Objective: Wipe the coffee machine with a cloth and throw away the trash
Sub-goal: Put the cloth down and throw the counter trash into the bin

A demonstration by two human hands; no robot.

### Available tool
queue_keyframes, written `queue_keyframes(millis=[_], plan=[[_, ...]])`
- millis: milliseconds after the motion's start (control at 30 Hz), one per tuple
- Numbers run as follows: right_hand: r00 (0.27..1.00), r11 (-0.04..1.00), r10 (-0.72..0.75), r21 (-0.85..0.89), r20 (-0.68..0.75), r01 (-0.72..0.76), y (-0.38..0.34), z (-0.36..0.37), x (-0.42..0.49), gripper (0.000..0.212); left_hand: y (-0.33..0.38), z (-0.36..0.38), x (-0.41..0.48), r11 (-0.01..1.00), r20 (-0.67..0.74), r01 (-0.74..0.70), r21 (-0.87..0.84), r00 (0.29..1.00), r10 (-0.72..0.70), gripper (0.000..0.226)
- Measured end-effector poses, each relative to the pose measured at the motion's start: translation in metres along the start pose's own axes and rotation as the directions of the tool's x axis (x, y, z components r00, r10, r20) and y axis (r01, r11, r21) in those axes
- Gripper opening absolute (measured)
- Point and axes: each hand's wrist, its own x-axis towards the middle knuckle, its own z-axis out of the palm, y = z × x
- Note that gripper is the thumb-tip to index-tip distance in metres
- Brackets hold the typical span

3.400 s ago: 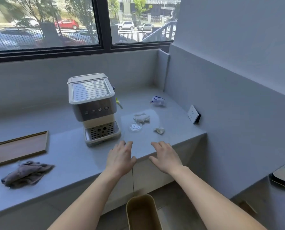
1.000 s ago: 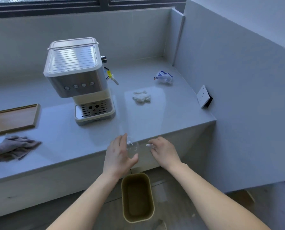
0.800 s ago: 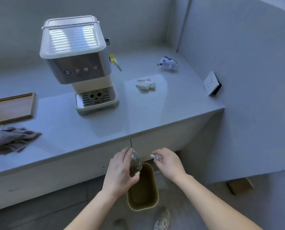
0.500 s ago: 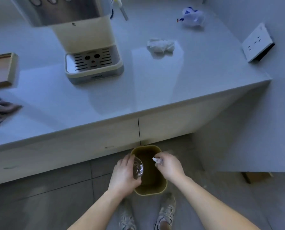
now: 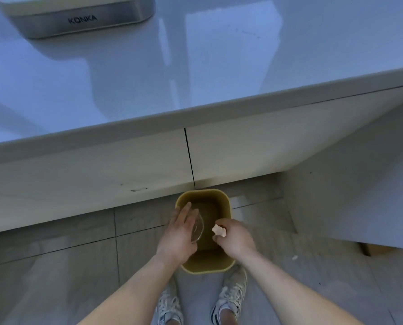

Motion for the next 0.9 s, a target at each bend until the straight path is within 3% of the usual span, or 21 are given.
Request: queue_keyframes(millis=[167,367,900], plan=[[1.000,1.000,0.020,-0.005,0.008,-0.020,0.012,0.006,0.000,0.029,0.002,0.007,0.007,0.999,-0.046,-0.020,0.051,0.999,0.023,0.090],[1.000,1.000,0.020,-0.018,-0.018,-0.020,0.010,0.001,0.004,0.034,0.003,0.002,0.004,0.995,-0.064,0.021,0.094,0.998,-0.015,0.085],[0.987,0.977,-0.139,-0.176,-0.084,0.123,-0.020,-0.026,-0.017,0.038,0.017,-0.032,-0.021,0.982,-0.129,-0.016,0.188,0.991,0.041,0.074]])
